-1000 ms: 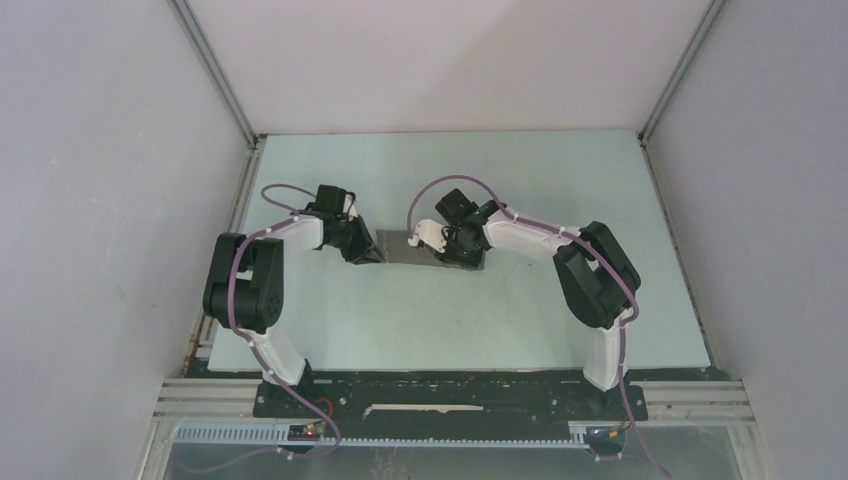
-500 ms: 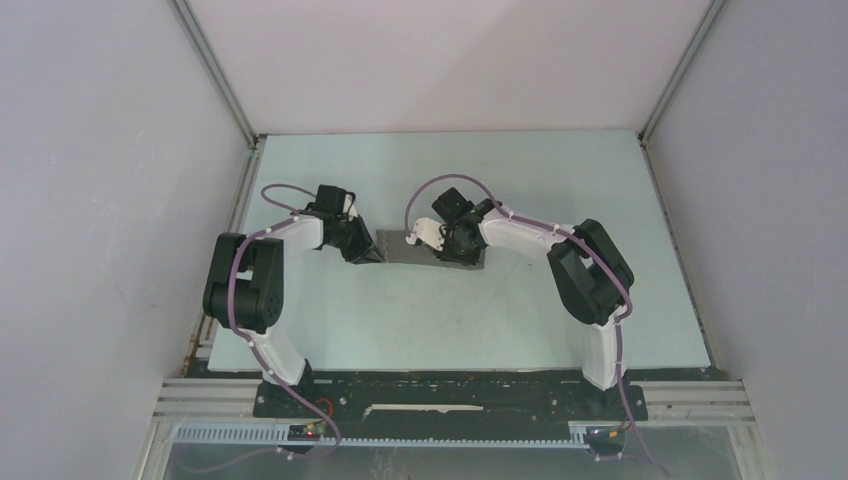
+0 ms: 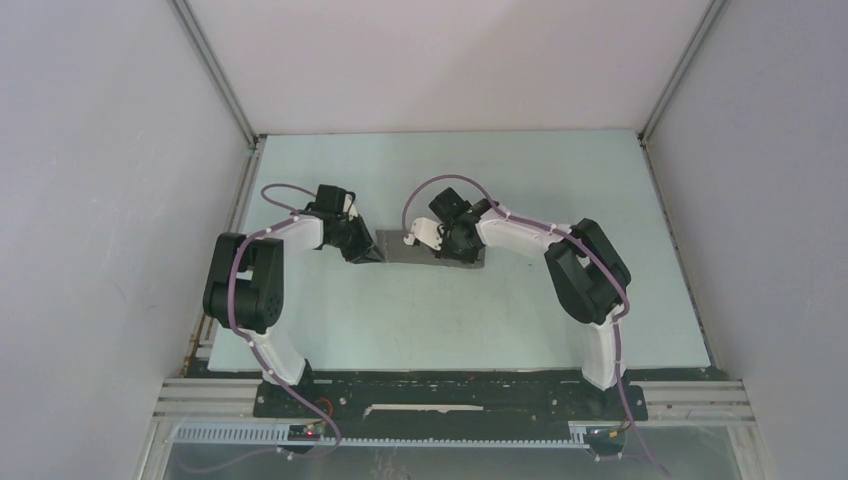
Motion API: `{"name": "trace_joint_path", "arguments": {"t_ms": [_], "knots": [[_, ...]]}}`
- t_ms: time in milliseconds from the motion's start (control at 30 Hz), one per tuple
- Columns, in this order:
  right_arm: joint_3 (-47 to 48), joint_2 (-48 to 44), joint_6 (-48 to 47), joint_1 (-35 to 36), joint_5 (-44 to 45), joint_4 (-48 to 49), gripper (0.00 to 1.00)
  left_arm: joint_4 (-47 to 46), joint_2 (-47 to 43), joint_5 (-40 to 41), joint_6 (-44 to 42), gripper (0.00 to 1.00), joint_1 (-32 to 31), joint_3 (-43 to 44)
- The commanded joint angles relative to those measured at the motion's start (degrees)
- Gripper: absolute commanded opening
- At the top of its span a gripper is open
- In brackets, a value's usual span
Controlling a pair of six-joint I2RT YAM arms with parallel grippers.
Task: Fold the napkin into a case and place the utensils inside
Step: Insert the fork into the folded napkin.
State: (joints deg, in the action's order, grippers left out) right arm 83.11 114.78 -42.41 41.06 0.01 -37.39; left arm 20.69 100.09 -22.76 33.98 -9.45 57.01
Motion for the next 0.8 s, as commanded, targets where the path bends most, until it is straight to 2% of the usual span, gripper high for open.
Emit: {"name": "trace_joint_path", "arguments": {"t_ms": [0, 533, 767], "knots": [[2.5, 1.1, -2.8, 1.0, 2.6, 2.3, 0.15, -1.1, -1.1, -1.3, -0.7, 0.18, 0.4, 0.4], [5.0, 2.2, -8.6, 4.4, 6.7, 0.5, 0.10, -1.3, -1.3, -1.5, -0.6, 0.18, 0.4, 0.4], [5.7, -2.0, -1.3, 2.8, 5.2, 1.6, 0.27, -1.3, -2.7, -0.9, -0.6, 0.19, 0.4, -0.2]]}}
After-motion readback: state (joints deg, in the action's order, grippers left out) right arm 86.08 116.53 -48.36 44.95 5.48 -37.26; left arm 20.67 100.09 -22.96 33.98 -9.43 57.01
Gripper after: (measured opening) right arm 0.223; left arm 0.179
